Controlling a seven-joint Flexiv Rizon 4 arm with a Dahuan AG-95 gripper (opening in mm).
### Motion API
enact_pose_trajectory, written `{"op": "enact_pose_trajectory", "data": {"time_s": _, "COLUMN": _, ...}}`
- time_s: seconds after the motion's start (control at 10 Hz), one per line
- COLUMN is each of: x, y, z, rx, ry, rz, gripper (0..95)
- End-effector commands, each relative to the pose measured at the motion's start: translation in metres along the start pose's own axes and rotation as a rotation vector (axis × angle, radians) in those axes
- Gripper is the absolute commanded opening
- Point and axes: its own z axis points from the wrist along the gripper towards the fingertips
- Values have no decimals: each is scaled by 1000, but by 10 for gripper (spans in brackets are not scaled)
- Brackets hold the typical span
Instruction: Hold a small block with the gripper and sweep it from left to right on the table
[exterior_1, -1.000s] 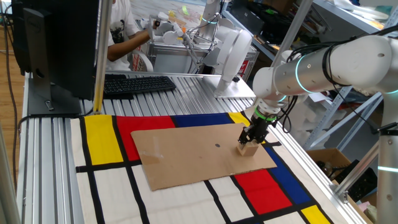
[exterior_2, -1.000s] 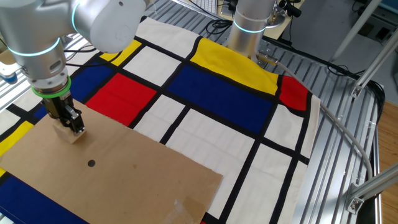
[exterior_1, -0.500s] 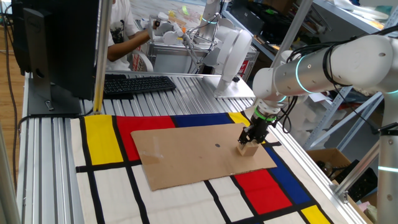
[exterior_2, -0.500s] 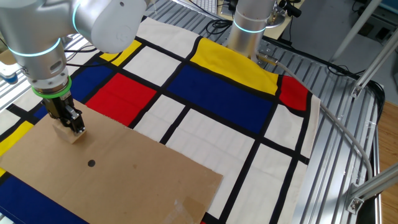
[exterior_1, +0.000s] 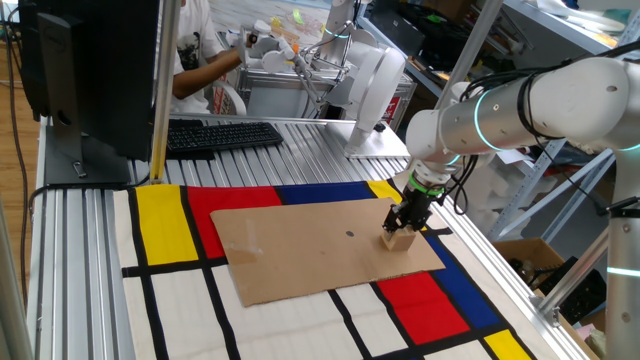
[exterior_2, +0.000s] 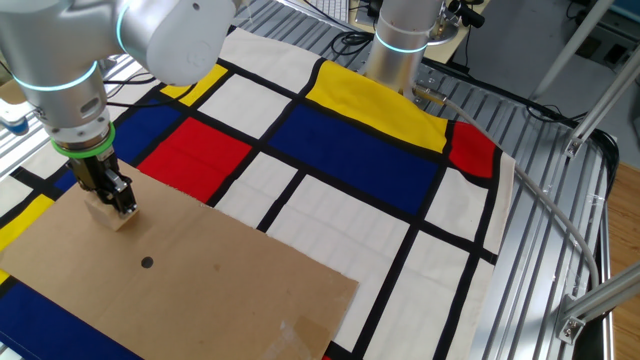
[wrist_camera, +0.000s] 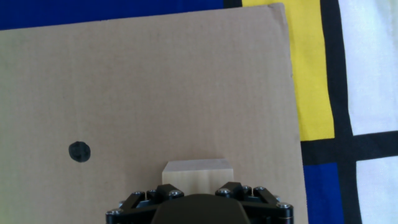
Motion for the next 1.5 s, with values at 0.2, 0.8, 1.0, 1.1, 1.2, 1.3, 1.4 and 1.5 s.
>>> {"op": "enact_pose_trajectory", "data": {"time_s": 0.2, "x": 0, "y": 0, "z": 0, "rx": 4, "ry": 2, "rz": -5, "gripper": 0}}
{"op": "enact_pose_trajectory", "data": {"time_s": 0.8, "x": 0, "y": 0, "z": 0, "rx": 8, "ry": -1, "rz": -6, "gripper": 0}}
{"op": "enact_pose_trajectory", "data": {"time_s": 1.0, "x": 0, "y": 0, "z": 0, "rx": 8, "ry": 0, "rz": -7, "gripper": 0}}
{"op": "enact_pose_trajectory", "data": {"time_s": 1.1, "x": 0, "y": 0, "z": 1, "rx": 9, "ry": 0, "rz": -2, "gripper": 0}}
{"op": "enact_pose_trajectory", "data": {"time_s": 1.2, "x": 0, "y": 0, "z": 1, "rx": 16, "ry": -1, "rz": 4, "gripper": 0}}
{"op": "enact_pose_trajectory", "data": {"time_s": 1.3, "x": 0, "y": 1, "z": 1, "rx": 18, "ry": -1, "rz": 12, "gripper": 190}}
{"op": "enact_pose_trajectory", "data": {"time_s": 1.4, "x": 0, "y": 1, "z": 1, "rx": 18, "ry": 0, "rz": 14, "gripper": 190}}
{"op": "enact_pose_trajectory", "data": {"time_s": 1.5, "x": 0, "y": 1, "z": 1, "rx": 1, "ry": 0, "rz": 15, "gripper": 380}}
